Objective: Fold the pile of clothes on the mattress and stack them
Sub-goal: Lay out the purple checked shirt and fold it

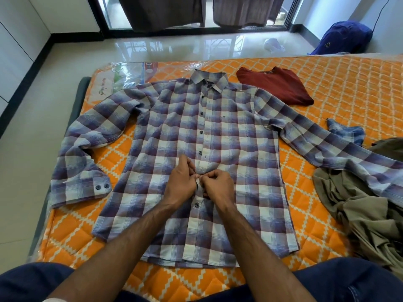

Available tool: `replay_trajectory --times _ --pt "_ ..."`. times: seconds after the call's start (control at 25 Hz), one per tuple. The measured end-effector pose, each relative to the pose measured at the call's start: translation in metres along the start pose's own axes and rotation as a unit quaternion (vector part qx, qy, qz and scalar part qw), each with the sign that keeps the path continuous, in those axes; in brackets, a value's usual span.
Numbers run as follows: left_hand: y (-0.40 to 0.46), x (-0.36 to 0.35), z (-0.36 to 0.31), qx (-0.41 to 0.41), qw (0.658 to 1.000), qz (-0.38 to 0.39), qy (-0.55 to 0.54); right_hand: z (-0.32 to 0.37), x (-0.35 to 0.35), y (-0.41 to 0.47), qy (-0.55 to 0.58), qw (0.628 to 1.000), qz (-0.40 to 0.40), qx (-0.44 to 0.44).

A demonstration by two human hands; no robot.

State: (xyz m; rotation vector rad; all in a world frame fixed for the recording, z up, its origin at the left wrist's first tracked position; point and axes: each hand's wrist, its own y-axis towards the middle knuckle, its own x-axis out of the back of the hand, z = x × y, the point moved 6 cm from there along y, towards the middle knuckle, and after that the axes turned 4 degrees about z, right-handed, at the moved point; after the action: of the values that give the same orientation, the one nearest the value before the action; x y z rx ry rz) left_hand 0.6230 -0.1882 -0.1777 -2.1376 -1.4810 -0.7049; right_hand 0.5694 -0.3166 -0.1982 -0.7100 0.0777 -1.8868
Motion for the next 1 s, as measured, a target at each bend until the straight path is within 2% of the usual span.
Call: replay_trajectory --times 0.16,0.32,0.4,0.48,0.52,0.6,0.72,0.84,1.0 --pt "0.000 -0.001 -0.002 -0.028 0.998 0.016 0.046 0.000 0.002 0.002 0.047 0.998 0.024 -0.029" --pt "-0.004 -0.004 -0.005 -0.072 0.992 0.020 0.100 0.002 0.003 0.000 0.043 0.998 0.034 -0.037" --pt "-0.002 -0.001 -0.001 -0.075 0.994 0.022 0.082 0.000 0.008 -0.002 0.109 0.992 0.046 -0.046" --pt "0.000 0.003 0.004 -0.074 0.996 0.027 0.038 -0.003 0.018 -0.010 0.155 0.985 0.068 -0.016" --pt "-0.001 0.005 0.005 -0.076 0.996 0.032 0.026 -0.003 0.024 -0.016 0.121 0.990 0.076 0.022" --pt "-0.008 0.004 0.005 -0.090 0.994 0.041 0.041 -0.008 0.036 -0.029 -0.029 0.991 0.082 0.104" --pt "-0.025 -0.004 0.000 -0.163 0.971 0.051 0.166 -0.019 0.053 -0.048 -0.261 0.943 0.088 0.187" --pt "-0.039 -0.013 -0.002 -0.169 0.916 0.114 0.345 -0.045 0.079 -0.063 -0.428 0.882 0.121 0.155" --pt "-0.054 -0.002 0.011 -0.105 0.868 0.191 0.447 -0.079 0.097 -0.082 -0.486 0.841 0.213 0.101"
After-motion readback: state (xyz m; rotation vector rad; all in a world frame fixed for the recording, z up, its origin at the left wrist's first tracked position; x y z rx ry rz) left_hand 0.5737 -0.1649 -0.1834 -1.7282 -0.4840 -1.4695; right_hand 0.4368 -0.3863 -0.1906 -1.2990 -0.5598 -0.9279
